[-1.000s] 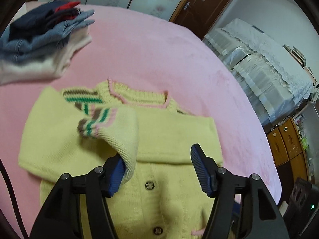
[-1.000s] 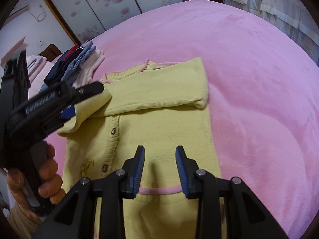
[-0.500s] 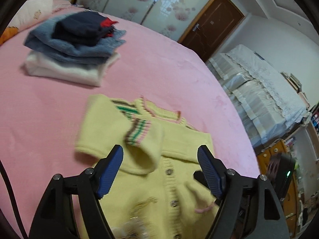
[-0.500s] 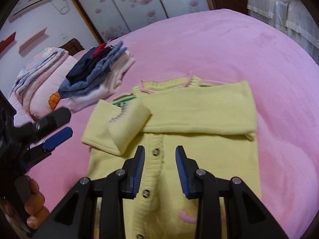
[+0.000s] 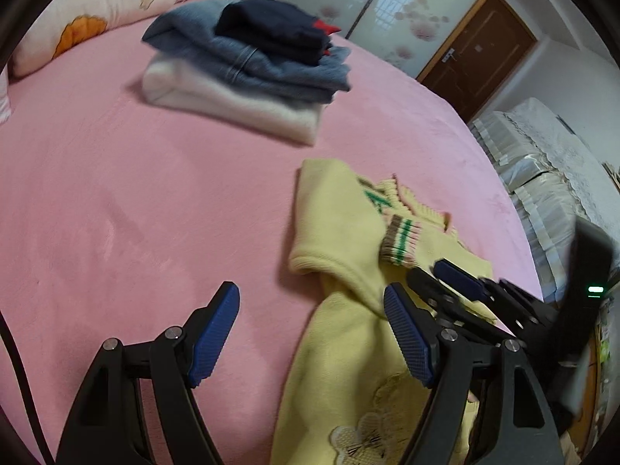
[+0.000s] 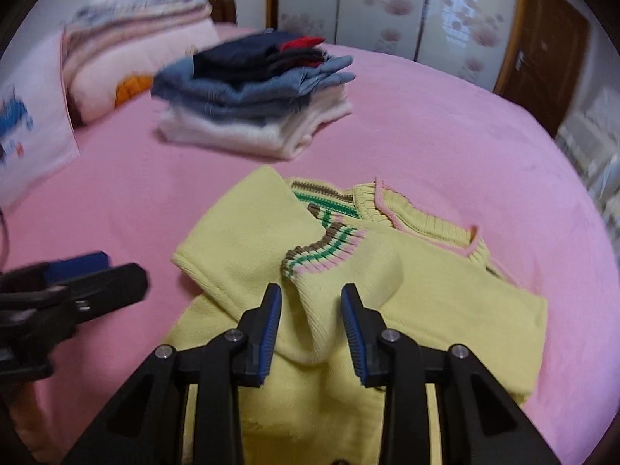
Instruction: Fold large clothes
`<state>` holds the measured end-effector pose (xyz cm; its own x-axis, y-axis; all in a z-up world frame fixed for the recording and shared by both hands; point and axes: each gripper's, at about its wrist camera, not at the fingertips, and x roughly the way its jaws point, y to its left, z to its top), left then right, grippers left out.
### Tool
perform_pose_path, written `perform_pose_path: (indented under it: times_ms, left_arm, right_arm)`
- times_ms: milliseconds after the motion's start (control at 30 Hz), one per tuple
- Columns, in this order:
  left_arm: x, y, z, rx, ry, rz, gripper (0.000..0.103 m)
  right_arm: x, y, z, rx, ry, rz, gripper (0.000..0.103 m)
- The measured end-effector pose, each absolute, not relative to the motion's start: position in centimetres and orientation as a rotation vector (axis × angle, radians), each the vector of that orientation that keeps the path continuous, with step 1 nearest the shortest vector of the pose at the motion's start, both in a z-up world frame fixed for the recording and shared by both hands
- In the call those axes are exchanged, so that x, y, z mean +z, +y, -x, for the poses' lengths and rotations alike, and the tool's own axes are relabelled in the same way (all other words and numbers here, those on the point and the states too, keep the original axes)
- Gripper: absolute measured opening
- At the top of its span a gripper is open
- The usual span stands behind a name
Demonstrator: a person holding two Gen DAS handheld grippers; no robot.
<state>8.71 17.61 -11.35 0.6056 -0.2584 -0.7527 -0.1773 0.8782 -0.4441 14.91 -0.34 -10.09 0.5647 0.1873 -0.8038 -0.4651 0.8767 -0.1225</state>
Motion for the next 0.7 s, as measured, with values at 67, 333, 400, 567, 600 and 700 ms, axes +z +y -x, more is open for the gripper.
perform_pose_path:
  times_ms: [67, 333, 400, 567, 600, 700]
  left_arm:
    - [-11.7, 17.8, -8.6, -0.047, 0.941, 0.522, 0.076]
    - [-11.8, 17.3, -8.6, -0.059, 0.946, 0.519, 0.076]
    - [-11.8, 17.0, -8.7, -0.067, 0.947, 0.517, 0.076]
    - [-12.2, 16.0, -9.2, -0.094, 0.970, 0.496, 0.076]
    - [-12.3, 15.9, -9.4, -0.100, 0.974, 0.491, 0.076]
    - [-12.4, 15.4, -10.4, -0.118, 0.985, 0.461, 0.076]
  right_arm:
    - [-11.4, 0.8, -15.4, 0.344, 0.914, 0.445, 0.032]
    - [-6.2, -5.1, -17.2, 0.288, 0.800, 0.208, 0.006]
    - [-5.2, -9.4, -17.4, 0.250, 0.782, 0.073, 0.007]
    - [-10.1, -16.7, -17.3, 0.168, 1.010, -0.055, 0.031]
    - [-11.5, -18.2, -16.6, 0.165, 1.062, -0.083, 0.031]
    - [-12.6, -21.0, -15.3, 0.178, 1.095, -0.167, 0.031]
